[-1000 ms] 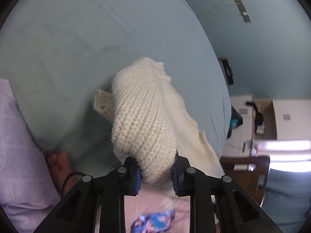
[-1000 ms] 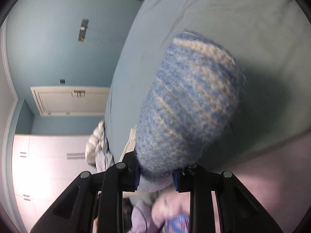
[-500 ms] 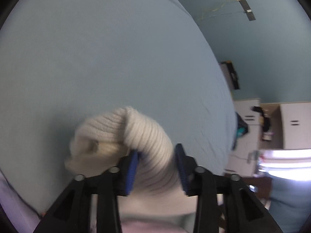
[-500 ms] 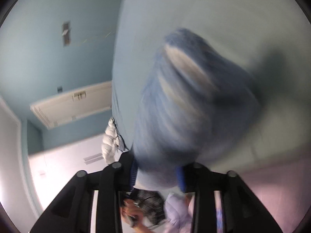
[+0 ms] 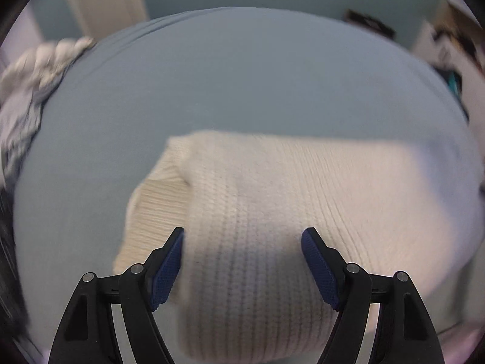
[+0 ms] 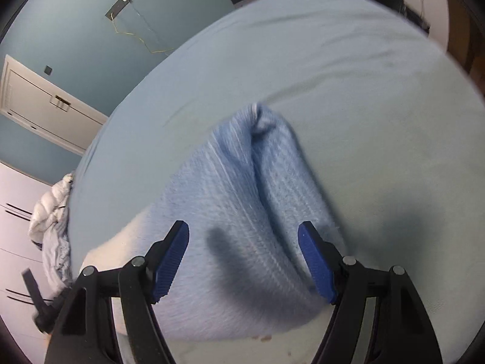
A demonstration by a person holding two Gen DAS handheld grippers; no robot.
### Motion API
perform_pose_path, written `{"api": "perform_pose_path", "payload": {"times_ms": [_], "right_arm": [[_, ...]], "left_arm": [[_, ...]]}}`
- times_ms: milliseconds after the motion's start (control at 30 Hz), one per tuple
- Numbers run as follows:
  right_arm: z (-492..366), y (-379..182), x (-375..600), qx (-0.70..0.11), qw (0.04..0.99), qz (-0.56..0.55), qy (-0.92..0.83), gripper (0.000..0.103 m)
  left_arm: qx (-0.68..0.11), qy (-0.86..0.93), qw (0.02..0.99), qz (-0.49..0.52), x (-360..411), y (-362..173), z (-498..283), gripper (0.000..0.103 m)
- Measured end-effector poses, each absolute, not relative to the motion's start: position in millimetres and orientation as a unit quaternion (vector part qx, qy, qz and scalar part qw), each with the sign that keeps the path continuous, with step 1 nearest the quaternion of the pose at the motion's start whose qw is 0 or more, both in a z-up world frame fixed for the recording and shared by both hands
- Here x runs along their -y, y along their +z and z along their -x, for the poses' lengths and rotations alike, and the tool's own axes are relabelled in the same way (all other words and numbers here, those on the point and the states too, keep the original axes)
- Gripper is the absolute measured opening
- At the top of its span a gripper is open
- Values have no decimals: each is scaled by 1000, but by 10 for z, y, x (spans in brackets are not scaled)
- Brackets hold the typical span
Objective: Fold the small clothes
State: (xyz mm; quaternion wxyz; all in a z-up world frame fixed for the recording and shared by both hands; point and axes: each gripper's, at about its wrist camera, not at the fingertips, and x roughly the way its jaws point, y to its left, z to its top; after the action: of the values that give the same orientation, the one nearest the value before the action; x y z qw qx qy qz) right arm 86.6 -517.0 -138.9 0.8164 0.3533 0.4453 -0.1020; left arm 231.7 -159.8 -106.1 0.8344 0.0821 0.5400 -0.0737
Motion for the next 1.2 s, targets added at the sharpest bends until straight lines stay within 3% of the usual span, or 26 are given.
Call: {"api": "perform_pose_path", "payload": {"times_ms": [67, 133, 167, 200, 233, 400, 700, 767, 800, 867, 900, 933, 1033, 1133, 1200], "right_arm": [[-1053, -1421, 5119, -438, 820, -357, -91, 62], [-1004, -1284, 4969, -434, 834, -333, -75, 46], [-1038, -1176, 4908, -437, 836, -322, -78, 43], [-1083, -1129, 4861, -438, 842, -304, -82, 28], [-1066, -1100, 4818, -436, 849, -287, -81, 23], [-807, -951, 4665, -420, 858, -284, -89, 19], [-1043, -1240, 4539, -465, 854, -195, -129, 18], [-1134, -1230, 4408, -464, 858, -163, -146, 20], [-1161, -1229, 4379, -462, 860, -154, -152, 26], [-1134, -1254, 4381, -451, 860, -143, -190, 68], [-1096, -1273, 4440, -439, 856, -154, -225, 98], [-1079, -1284, 4482, -434, 853, -177, -229, 102], [-937, -1077, 4539, -394, 856, -246, -228, 102], [-937, -731, 4103, -328, 908, -169, -197, 102], [-1066, -714, 3752, -344, 919, -117, -154, 102]], "left_arm": [[-519, -66, 846, -100, 1627, -1173, -2249, 84], [-517, -45, 852, -71, 1534, -1282, -2251, 103], [-527, -42, 847, -48, 1463, -1333, -2285, 103], [-541, -50, 840, -17, 1385, -1388, -2319, 103], [-549, -59, 834, 9, 1318, -1430, -2341, 103], [-535, -96, 839, -5, 1293, -1469, -2360, 103], [-543, -74, 837, -6, 1188, -1370, -2393, 103], [-530, -41, 846, -37, 1234, -1233, -2216, 96], [-513, -37, 856, -58, 1335, -1124, -2166, 94], [-464, -56, 877, -112, 1651, -907, -2034, 96], [-454, -67, 879, -126, 1773, -885, -1999, 97], [-453, -87, 876, -141, 1975, -907, -1982, 103], [-483, -118, 855, -146, 2259, -1246, -2019, 103], [-472, -106, 865, -131, 2254, -1546, -1962, 103], [-449, -105, 876, -143, 2249, -1592, -1897, 103]]}}
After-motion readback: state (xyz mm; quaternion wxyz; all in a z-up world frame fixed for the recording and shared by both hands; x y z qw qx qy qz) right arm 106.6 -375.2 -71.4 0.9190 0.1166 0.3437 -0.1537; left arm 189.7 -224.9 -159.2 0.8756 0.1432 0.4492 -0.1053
